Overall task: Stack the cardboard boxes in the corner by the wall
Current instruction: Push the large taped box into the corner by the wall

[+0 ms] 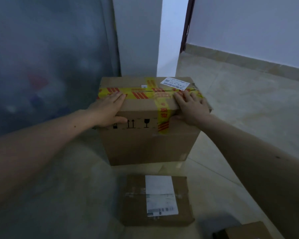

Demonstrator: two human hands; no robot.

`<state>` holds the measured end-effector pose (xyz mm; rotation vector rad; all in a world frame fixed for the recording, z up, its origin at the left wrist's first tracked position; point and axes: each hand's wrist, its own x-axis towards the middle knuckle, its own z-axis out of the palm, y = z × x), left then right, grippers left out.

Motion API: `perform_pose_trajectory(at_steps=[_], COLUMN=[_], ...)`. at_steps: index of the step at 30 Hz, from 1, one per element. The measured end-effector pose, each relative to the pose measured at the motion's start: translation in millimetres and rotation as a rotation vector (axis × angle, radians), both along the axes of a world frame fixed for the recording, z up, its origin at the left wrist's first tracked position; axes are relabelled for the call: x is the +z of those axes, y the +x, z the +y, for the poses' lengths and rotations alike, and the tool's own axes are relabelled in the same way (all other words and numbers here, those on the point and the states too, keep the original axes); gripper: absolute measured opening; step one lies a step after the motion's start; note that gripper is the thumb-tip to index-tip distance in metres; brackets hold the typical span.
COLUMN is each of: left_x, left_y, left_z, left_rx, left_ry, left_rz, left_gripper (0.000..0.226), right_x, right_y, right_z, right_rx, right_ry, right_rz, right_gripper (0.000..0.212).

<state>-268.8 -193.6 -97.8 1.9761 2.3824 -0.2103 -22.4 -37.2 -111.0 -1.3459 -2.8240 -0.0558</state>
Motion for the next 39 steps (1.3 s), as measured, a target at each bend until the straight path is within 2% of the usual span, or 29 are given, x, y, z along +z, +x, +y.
perform_pose_trajectory(at_steps=[7, 10, 14, 19, 23, 29, 35, 39], left_x=[6, 10, 3, -7, -11, -13, -13, -14], left_y=[-60, -69, -70, -69, -66, -69, -58, -55], left_z=[-49, -51, -44, -30, -11, 29, 71, 73], left_rx=[0.151, 0.171, 0.214, 0.344, 0.386, 0.433, 0.496, 0.514], left_ry=[0.076, 0.112, 0.153, 0.224, 0.2, 0.119, 0.129, 0.142], left_rz=[0.065, 0.162, 0.27, 0.08, -0.04, -0.031, -0.063, -0.059], left_gripper=[0.095, 0.086, 0.075, 0.079, 0.106, 0.111, 0.111, 0.111], right_x=[2, 4, -3, -8, -7, -19, -44, -56], right_y=[-96, -126, -159, -174, -182, -171, -121, -97], right_z=[-8, -8, -11, 9, 24, 43, 58, 61], right_rx=[0.184, 0.194, 0.168, 0.158, 0.118, 0.176, 0.266, 0.243], right_ry=[0.014, 0.042, 0.13, 0.247, 0.282, 0.36, 0.456, 0.495], right_rz=[-0.012, -0.057, 0.04, -0.016, -0.04, 0.016, -0.108, -0.151], right_gripper=[0.083, 0.075, 0.071, 0.084, 0.081, 0.071, 0.066, 0.066])
